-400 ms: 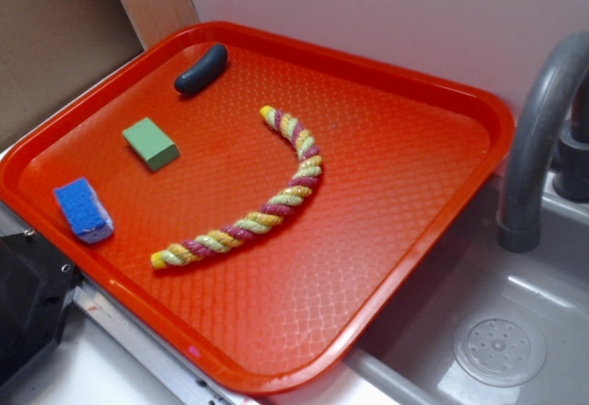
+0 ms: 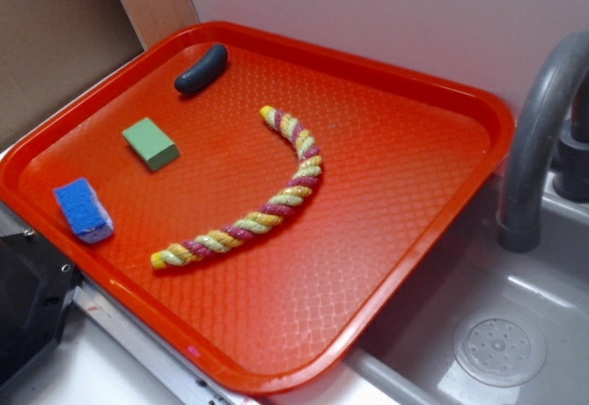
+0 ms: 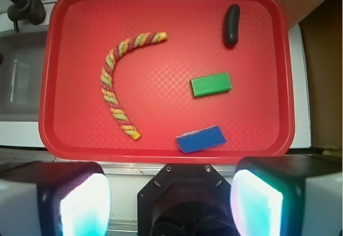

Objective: Grab the plastic pickle.

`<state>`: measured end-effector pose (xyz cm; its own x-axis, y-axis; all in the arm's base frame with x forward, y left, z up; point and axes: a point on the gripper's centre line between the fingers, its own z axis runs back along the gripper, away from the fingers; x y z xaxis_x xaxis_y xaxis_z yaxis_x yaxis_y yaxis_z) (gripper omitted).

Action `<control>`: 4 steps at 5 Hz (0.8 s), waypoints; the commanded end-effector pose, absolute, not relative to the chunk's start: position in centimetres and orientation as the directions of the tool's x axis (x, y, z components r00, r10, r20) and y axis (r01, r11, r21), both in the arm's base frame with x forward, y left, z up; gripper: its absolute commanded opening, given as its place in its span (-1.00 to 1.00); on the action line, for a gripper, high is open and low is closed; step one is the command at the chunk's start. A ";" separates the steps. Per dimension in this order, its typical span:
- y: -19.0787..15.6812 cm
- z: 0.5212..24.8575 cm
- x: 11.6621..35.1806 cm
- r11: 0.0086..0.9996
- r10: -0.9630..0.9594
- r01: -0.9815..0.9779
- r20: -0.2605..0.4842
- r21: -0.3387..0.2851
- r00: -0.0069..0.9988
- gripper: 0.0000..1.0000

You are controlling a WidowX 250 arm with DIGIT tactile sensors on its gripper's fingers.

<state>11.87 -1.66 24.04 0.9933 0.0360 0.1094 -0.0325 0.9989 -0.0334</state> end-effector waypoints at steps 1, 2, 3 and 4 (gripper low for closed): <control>1.8 20.8 17.0 0.975 0.221 -0.222 0.137 -0.009 0.965 1.00; 5.2 17.9 20.6 0.961 0.270 -0.277 0.185 0.010 0.945 1.00; 8.8 15.1 24.1 0.936 0.311 -0.343 0.272 0.078 0.910 1.00; 9.3 13.4 26.0 0.941 0.275 -0.321 0.311 0.106 0.910 1.00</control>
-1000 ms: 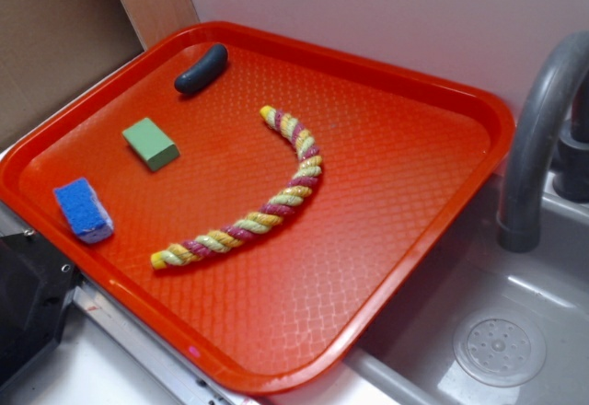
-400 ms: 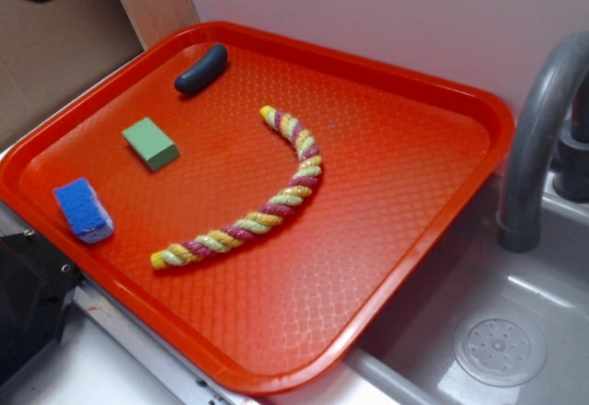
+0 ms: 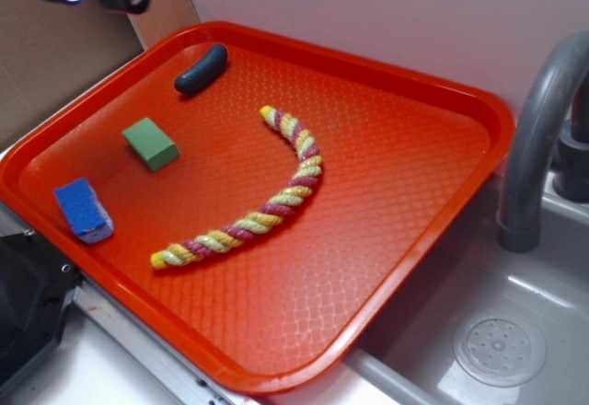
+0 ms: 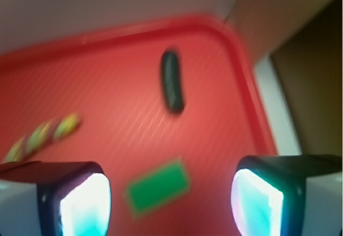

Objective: Grab the plastic pickle.

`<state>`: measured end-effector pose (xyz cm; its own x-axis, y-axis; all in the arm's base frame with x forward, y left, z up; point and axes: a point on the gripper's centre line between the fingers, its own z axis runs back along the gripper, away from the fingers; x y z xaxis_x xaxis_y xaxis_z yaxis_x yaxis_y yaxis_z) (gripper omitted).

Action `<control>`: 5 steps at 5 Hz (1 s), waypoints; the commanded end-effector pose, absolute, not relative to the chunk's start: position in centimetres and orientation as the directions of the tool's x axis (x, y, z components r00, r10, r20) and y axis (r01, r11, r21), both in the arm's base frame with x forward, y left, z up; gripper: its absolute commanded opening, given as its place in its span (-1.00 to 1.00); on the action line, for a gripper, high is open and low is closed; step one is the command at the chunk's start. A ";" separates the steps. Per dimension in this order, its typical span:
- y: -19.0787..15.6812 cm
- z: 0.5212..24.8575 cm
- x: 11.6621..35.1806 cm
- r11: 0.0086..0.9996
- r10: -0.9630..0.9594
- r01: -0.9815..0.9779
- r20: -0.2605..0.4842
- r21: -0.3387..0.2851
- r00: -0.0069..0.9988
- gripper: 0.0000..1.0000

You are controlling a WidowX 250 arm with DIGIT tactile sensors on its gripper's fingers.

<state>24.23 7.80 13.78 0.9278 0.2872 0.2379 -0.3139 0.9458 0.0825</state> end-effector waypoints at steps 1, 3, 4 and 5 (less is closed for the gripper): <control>9.5 11.1 28.3 0.951 0.240 -0.292 0.349 0.105 0.906 1.00; 11.2 6.1 31.6 0.961 0.246 -0.272 0.303 0.047 0.921 1.00; 10.1 5.1 31.7 0.972 0.234 -0.234 0.256 -0.031 0.938 1.00; 10.8 4.1 31.7 0.971 0.235 -0.240 0.232 -0.008 0.944 1.00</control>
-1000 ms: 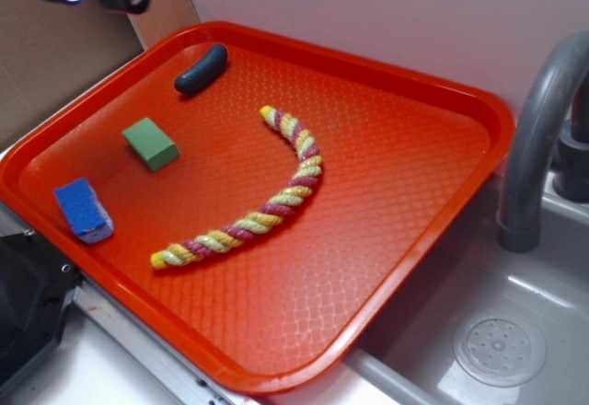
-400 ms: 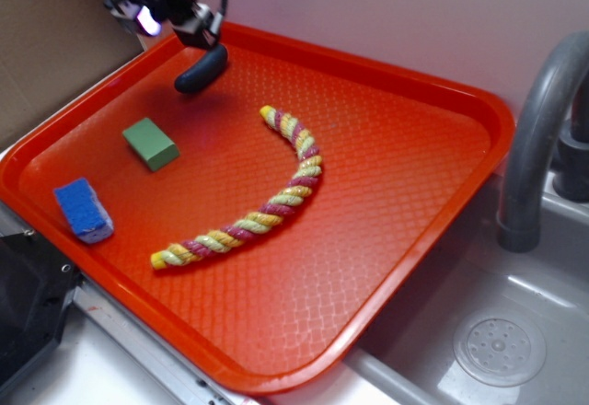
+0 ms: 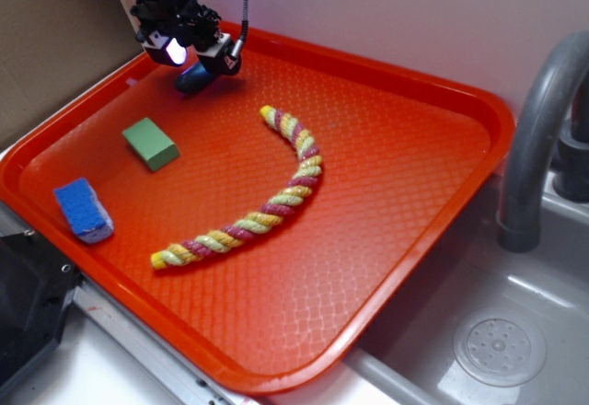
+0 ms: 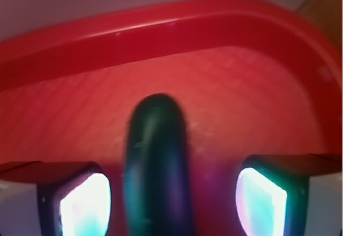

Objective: Grab the plastic pickle.

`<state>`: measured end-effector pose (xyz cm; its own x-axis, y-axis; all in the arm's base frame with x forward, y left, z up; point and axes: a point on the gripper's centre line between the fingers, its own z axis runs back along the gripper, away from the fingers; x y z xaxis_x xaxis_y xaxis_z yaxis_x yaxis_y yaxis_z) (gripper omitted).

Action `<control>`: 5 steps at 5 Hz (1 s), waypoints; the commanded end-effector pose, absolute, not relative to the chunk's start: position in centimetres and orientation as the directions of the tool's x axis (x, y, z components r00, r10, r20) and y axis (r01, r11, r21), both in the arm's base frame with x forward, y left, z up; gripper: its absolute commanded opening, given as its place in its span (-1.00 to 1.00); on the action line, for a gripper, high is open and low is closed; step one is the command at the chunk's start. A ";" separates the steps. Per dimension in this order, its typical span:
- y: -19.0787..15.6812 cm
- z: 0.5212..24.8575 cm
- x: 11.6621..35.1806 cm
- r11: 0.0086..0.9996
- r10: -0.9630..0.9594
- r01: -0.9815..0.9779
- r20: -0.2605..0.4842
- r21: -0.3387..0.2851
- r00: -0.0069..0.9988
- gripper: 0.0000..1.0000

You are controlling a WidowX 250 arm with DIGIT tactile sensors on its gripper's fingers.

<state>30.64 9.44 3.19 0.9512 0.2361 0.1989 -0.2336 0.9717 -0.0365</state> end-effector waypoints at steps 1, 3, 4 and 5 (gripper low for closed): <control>10.2 3.7 31.6 0.976 0.213 -0.218 0.214 0.000 0.953 -1.00; 10.0 3.7 31.6 0.978 0.200 -0.209 0.216 0.018 0.956 -1.00; 9.9 3.8 31.7 0.980 0.186 -0.195 0.216 0.024 0.958 -1.00; 9.8 3.9 31.7 0.983 0.169 -0.179 0.211 0.030 0.963 -1.00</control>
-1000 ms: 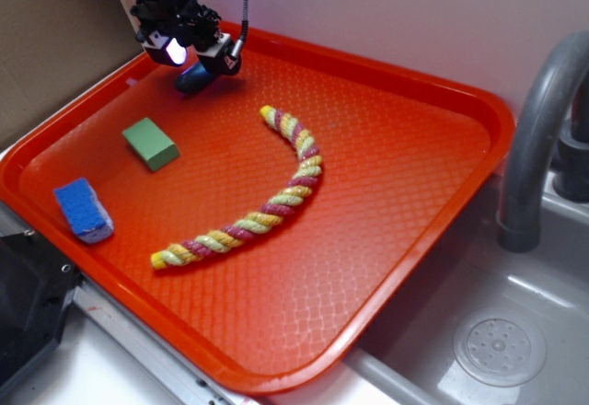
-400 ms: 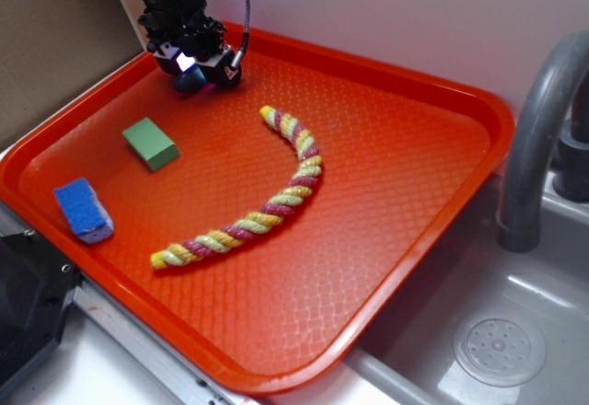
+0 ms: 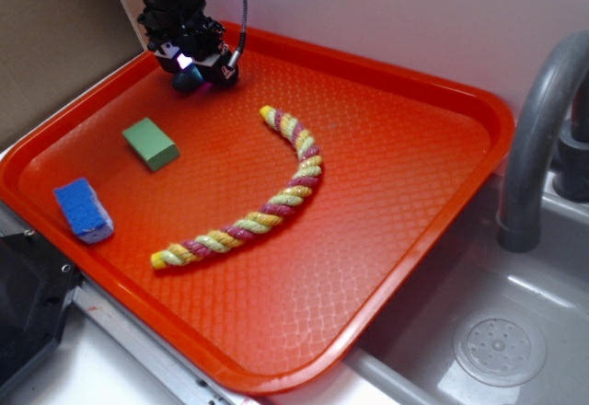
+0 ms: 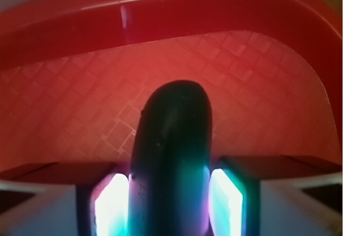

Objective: Grab the plastic pickle.

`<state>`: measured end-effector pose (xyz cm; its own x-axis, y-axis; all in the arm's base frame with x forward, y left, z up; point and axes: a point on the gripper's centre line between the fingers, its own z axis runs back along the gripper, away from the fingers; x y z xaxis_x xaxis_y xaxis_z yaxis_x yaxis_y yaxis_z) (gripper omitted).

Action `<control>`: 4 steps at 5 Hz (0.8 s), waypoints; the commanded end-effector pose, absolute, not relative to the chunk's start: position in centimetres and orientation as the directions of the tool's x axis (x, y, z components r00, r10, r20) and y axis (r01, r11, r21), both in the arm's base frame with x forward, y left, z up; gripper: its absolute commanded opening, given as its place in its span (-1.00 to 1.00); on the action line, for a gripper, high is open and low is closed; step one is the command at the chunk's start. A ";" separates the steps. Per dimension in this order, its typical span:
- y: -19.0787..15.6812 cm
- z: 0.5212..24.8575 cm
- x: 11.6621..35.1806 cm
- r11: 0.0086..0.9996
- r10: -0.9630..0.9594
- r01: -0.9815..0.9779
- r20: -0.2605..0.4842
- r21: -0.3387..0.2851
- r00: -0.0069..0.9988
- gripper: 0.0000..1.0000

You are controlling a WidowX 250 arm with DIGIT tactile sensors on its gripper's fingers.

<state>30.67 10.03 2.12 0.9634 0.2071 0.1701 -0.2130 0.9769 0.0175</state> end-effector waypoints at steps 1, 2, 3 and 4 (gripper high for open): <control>9.4 5.1 31.5 0.989 0.115 -0.132 0.210 0.067 0.971 -1.00; 8.2 9.3 30.4 0.975 0.195 -0.209 0.148 0.081 0.970 -1.00; 5.4 13.6 28.6 0.969 0.245 -0.248 0.124 0.013 0.962 -1.00; 1.9 16.7 26.7 0.980 0.194 -0.188 0.133 -0.060 0.972 -1.00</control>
<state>26.09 1.44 14.75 0.9779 0.1981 0.0664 -0.1946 0.9793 -0.0560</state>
